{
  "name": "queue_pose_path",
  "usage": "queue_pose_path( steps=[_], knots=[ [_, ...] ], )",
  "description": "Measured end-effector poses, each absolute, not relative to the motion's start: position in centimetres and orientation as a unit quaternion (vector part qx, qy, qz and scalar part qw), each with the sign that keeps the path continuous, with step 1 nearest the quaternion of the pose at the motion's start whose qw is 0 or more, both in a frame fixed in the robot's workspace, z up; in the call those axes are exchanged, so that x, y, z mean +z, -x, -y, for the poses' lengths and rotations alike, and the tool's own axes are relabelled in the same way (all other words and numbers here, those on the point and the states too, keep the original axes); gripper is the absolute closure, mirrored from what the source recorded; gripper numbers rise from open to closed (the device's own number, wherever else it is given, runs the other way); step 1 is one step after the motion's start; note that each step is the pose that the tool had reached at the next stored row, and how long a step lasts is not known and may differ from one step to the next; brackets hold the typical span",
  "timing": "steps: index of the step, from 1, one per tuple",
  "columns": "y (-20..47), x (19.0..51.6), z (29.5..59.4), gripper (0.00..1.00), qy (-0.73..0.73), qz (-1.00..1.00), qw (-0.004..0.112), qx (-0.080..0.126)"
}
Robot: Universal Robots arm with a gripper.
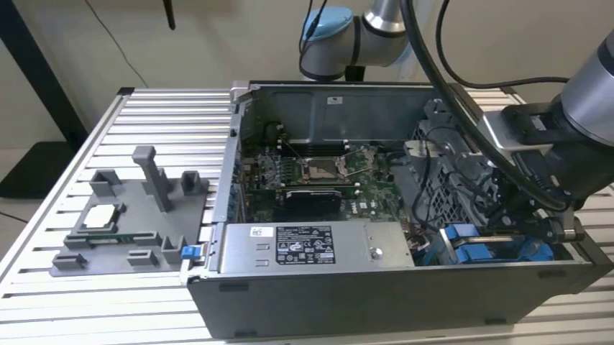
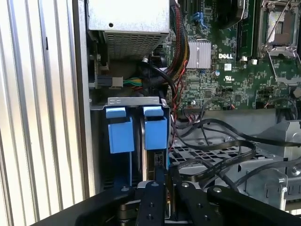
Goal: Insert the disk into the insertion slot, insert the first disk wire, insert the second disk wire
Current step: 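Insert the second disk wire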
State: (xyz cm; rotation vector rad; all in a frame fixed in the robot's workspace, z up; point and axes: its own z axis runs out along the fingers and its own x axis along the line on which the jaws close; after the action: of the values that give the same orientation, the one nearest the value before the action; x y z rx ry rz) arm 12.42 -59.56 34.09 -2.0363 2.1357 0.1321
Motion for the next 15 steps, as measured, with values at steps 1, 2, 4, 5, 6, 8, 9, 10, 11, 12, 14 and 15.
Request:
queue_pose_path(
  steps=[1, 2, 4, 5, 6, 8, 9, 10, 11, 12, 14, 15],
  knots=[
    [-12.46, 34.08, 59.56, 1.0, 0.686, -0.72, 0.094, 0.045],
    [-12.49, 34.07, 59.56, 1.0, 0.686, -0.72, 0.094, 0.044],
    [-12.5, 34.04, 59.56, 1.0, 0.686, -0.72, 0.094, 0.044],
    [-12.5, 34.02, 59.56, 1.0, 0.686, -0.72, 0.094, 0.045],
    [-12.51, 34.0, 59.56, 1.0, 0.686, -0.72, 0.094, 0.045],
    [-12.51, 33.94, 59.56, 1.0, 0.686, -0.72, 0.094, 0.045],
    [-12.51, 33.92, 59.56, 1.0, 0.686, -0.72, 0.094, 0.044],
    [-12.51, 33.89, 59.56, 1.0, 0.686, -0.72, 0.094, 0.044],
    [-12.51, 33.86, 59.56, 1.0, 0.686, -0.72, 0.094, 0.044],
    [-12.51, 33.82, 59.56, 1.0, 0.686, -0.72, 0.094, 0.044],
    [-12.51, 33.69, 59.56, 1.0, 0.686, -0.72, 0.094, 0.045],
    [-12.51, 33.64, 59.56, 1.0, 0.686, -0.72, 0.094, 0.045]
  ],
)
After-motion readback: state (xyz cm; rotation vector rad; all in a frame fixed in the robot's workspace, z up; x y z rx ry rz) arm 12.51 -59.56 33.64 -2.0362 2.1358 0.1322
